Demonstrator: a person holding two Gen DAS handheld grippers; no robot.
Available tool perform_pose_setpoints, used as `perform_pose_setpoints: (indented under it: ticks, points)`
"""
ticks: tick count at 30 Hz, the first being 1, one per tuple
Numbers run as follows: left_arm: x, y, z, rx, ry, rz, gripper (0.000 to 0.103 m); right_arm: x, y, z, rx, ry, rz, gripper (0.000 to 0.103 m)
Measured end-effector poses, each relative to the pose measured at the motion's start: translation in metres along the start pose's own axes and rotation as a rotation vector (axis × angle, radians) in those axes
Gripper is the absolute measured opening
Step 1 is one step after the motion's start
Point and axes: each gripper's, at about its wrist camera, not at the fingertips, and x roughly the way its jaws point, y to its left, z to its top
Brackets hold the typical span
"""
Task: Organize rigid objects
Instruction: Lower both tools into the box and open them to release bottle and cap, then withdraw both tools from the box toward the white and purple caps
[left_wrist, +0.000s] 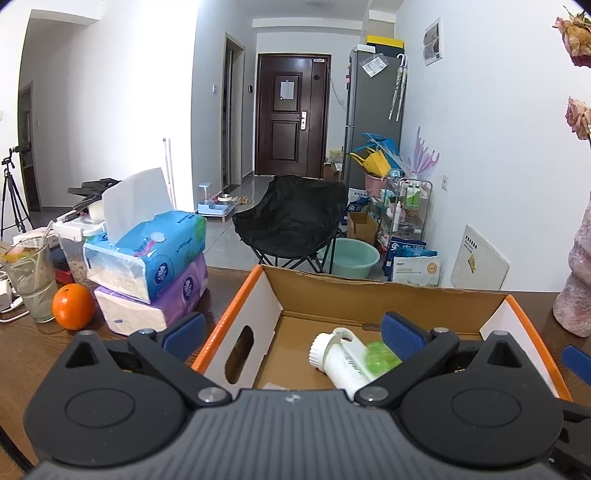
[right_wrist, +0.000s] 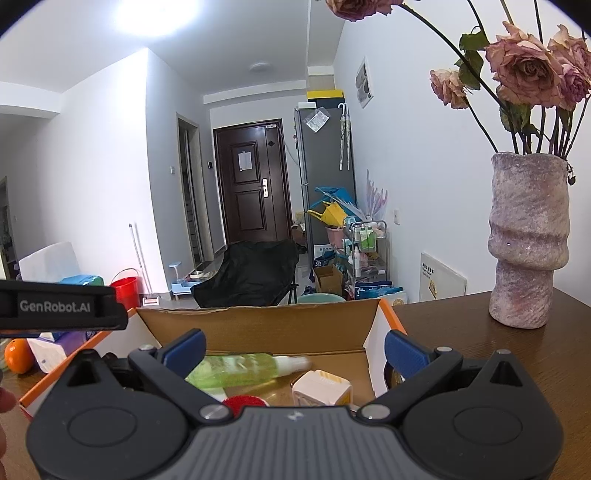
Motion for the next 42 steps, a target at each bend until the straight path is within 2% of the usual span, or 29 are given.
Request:
perform_pose_setpoints:
  ticks: [14,28,42]
  points:
    - [-0.022,0.009,-0.005,-0.004,-0.015,0.0,0.103,-0.023,-0.006,-0.002,0.001,-0.026,-0.011,0.103]
    - [-0.065,0.024,-0.019,-0.011,-0.033,-0.004,0.103,-0.071,0.002,-0.01,0.002,-0.059,-0.008,0.103]
    - [-0.113,0.058,-0.038,-0.032,-0.027,0.022,0.103,-0.115,0.009,-0.029,0.018,-0.033,-0.012,0.103]
